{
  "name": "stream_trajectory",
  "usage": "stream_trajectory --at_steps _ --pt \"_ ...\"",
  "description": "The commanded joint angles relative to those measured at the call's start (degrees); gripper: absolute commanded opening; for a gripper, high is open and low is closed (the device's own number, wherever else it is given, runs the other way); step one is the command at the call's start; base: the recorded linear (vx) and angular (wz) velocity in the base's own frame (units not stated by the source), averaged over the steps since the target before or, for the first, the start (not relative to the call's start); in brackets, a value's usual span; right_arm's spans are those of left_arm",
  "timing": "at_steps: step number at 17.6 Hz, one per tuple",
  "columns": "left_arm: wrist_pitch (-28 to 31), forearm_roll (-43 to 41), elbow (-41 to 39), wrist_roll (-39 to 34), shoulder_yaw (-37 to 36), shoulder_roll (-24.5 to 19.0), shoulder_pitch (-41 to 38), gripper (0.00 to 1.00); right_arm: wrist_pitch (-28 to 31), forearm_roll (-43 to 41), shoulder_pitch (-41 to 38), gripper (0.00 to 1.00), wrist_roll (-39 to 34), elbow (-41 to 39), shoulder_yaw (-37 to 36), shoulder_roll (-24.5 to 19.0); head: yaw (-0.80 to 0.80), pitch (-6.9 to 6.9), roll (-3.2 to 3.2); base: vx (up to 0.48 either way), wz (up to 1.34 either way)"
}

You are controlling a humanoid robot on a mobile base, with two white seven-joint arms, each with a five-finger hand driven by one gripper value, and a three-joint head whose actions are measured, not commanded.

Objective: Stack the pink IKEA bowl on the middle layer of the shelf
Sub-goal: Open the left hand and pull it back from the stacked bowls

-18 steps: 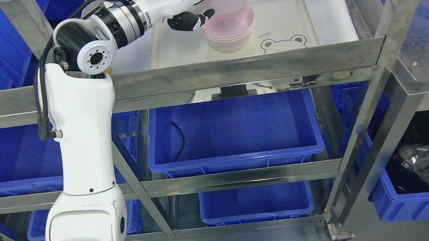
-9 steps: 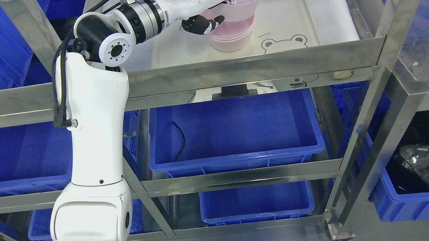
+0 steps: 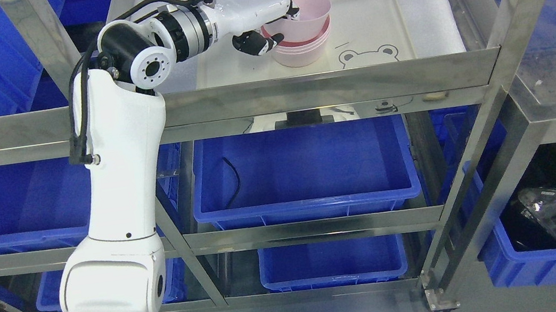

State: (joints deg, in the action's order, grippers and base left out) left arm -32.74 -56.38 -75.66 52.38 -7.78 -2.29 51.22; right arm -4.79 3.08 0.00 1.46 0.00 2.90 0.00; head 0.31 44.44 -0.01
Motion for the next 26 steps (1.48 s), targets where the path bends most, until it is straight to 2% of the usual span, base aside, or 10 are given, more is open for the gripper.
stream_trajectory --at_steps 1,2,3,9,10,11,16,19,24,26 --pt "-0.04 -0.22 1.13 -0.08 -0.65 -0.87 -0.15 0.19 0.04 0.0 -1.32 1.0 0.04 -1.0 0.0 1.0 0.0 0.0 0.0 0.0 0.0" --pt "-0.04 -0.22 1.13 -0.35 -0.57 -0.7 -0.15 0.39 0.04 0.0 -1.32 1.0 0.04 -1.0 0.0 1.0 0.0 0.0 0.0 0.0 0.0" --pt "-0.04 -0.14 1.13 -0.43 -0.48 -0.61 -0.15 0.53 0.04 0.0 -1.32 1.0 0.04 -1.0 0.0 1.0 0.0 0.0 0.0 0.0 0.0" --pt "-0.21 1.0 0.86 -5.09 2.15 1.29 -0.15 0.84 0.04 0.0 -1.32 1.0 0.04 -1.0 0.0 1.0 0.0 0.0 0.0 0.0 0.0" --pt "-0.22 3.18 0.78 -5.79 3.03 1.29 -0.41 0.93 0.04 0.0 -1.32 1.0 0.04 -1.0 0.0 1.0 0.0 0.0 0.0 0.0 0.0" --pt "-0.13 7.82 0.77 -6.15 3.21 1.29 -1.28 0.96 0.04 0.0 -1.32 1.0 0.04 -1.0 0.0 1.0 0.0 0.0 0.0 0.0 0.0" --pt "-0.04 31.55 0.07 -5.44 3.92 1.29 -7.7 0.98 0.04 0.0 -1.32 1.0 0.04 -1.0 0.0 1.0 0.0 0.0 0.0 0.0 0.0" --pt "0.13 50.09 -2.82 -6.32 -2.55 1.29 -9.02 0.98 0.04 0.0 -1.32 1.0 0.04 -1.0 0.0 1.0 0.0 0.0 0.0 0.0 0.0" --pt "-3.89 50.67 -5.38 -8.08 -21.45 1.29 -23.85 0.98 0.04 0.0 -1.32 1.0 0.04 -1.0 0.0 1.0 0.0 0.0 0.0 0.0 0.0" --pt "-5.05 48.92 -5.2 -8.17 -24.64 1.29 -29.39 0.98 0.04 0.0 -1.32 1.0 0.04 -1.0 0.0 1.0 0.0 0.0 0.0 0.0 0.0"
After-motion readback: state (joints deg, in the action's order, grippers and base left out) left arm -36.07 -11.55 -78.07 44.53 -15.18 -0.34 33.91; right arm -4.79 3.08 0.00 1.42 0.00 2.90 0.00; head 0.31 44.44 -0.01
